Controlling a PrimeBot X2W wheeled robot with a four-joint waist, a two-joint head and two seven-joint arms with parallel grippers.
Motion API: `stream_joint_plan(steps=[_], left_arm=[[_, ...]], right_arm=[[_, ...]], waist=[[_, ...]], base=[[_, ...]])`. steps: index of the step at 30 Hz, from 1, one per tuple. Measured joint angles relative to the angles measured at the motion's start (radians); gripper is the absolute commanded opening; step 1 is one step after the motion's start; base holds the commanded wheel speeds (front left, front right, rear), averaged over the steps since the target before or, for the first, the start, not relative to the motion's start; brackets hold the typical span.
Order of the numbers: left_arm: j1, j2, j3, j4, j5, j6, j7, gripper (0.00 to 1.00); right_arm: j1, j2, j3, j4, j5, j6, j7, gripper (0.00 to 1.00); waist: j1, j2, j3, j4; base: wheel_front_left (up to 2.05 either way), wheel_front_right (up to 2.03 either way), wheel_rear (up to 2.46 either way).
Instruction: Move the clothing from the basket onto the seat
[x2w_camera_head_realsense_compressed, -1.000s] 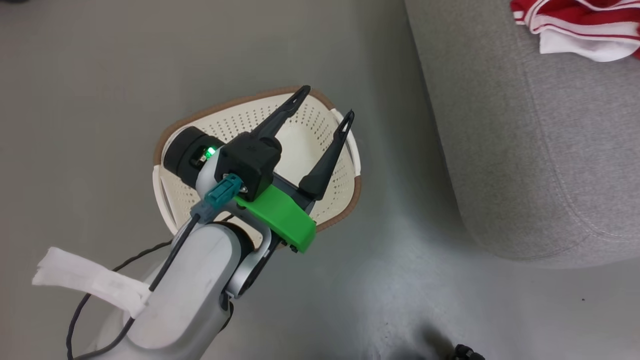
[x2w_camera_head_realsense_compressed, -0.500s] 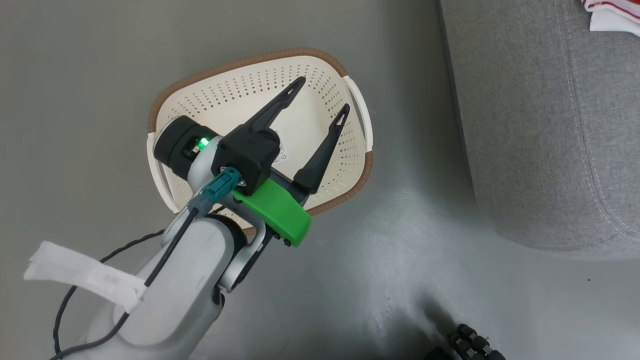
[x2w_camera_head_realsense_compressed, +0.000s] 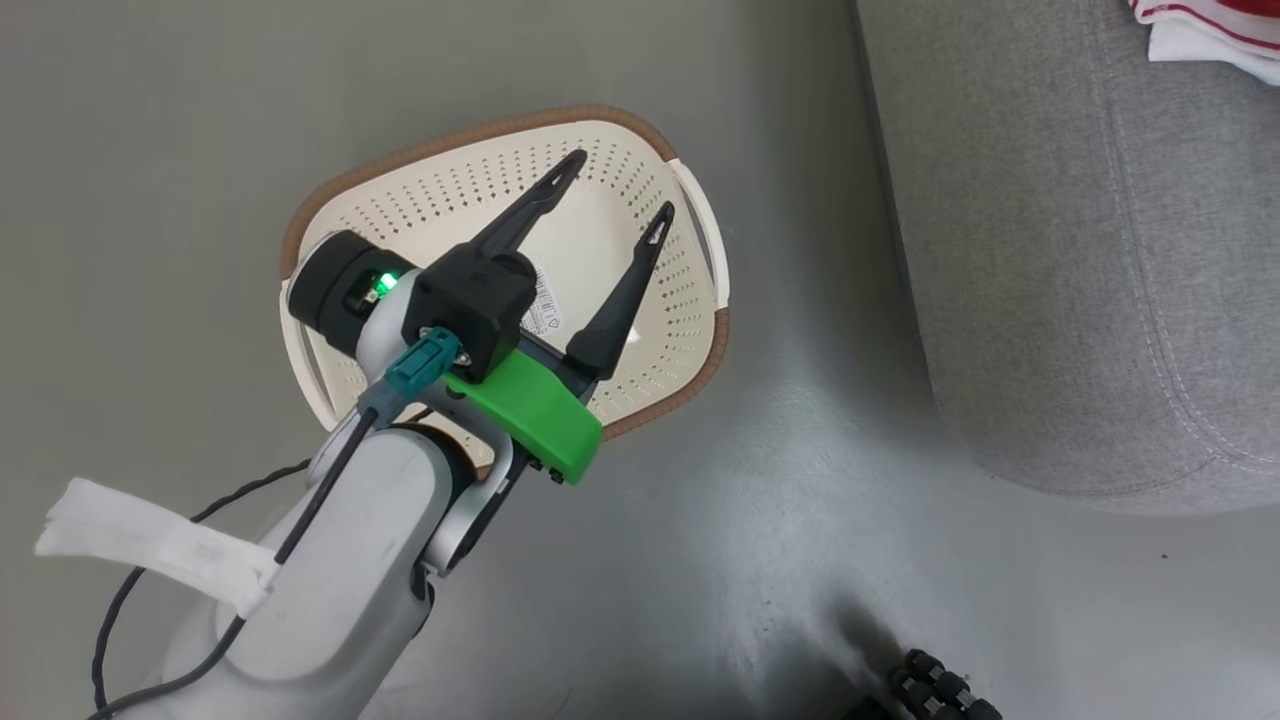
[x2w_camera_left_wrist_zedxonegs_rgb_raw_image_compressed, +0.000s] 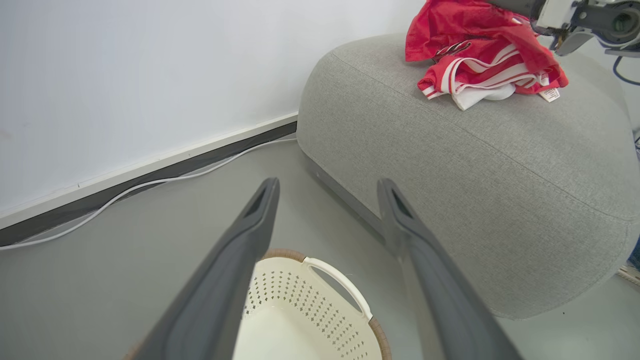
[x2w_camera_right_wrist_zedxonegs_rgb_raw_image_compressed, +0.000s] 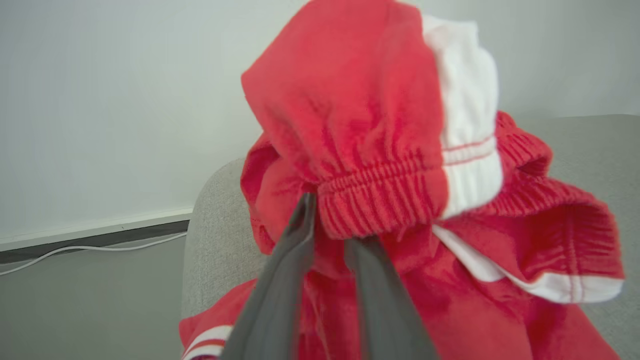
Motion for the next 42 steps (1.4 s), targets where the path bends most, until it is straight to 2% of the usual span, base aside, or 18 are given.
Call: stream_joint_plan(steps=[7,15,20,28,34,42], left_arm=[[0.002,0.004,0.022,0.027,-0.009,0.0,-0.033,1.0],[0.027,0.001,0.047,0.074,-0.036,0.0,-0.079,1.0],[0.06,-0.011,0.058,0.108,-0.072,0.001,-0.114,1.0],[0.124,-0.029,0.094,0.161,-0.099,0.019,-0.172,1.0],[0.172,-0.029,0.136,0.193,-0.132,0.036,-0.198,1.0],[0.252,-0.024,0.212,0.22,-0.146,0.071,-0.222,1.0]], right_arm=[[0.021,0.023,0.042,0.0,-0.023,0.04,-0.058,1.0],[0.087,0.051,0.063,-0.002,-0.037,0.064,-0.072,1.0],[0.129,0.058,0.059,-0.01,-0.037,0.064,-0.079,1.0],[0.191,0.108,0.075,-0.062,-0.041,0.074,-0.08,1.0],[0.244,0.143,0.085,-0.123,-0.061,0.08,-0.08,1.0],[0.34,0.213,0.096,-0.182,-0.066,0.061,-0.08,1.0]], waist=[[0.0,0.0,-0.038,-0.019],[0.0,0.0,-0.107,-0.043],[0.0,0.0,-0.164,-0.048],[-0.0001,0.0,-0.262,-0.032],[0.0,0.0,-0.332,0.002],[-0.0001,0.0,-0.411,0.065]], base=[[0.0,0.0,0.0],[0.0,0.0,0.0],[0.0,0.0,0.0],[0.0,0.0,0.0],[0.0,0.0,0.0],[0.0,0.0,0.0]])
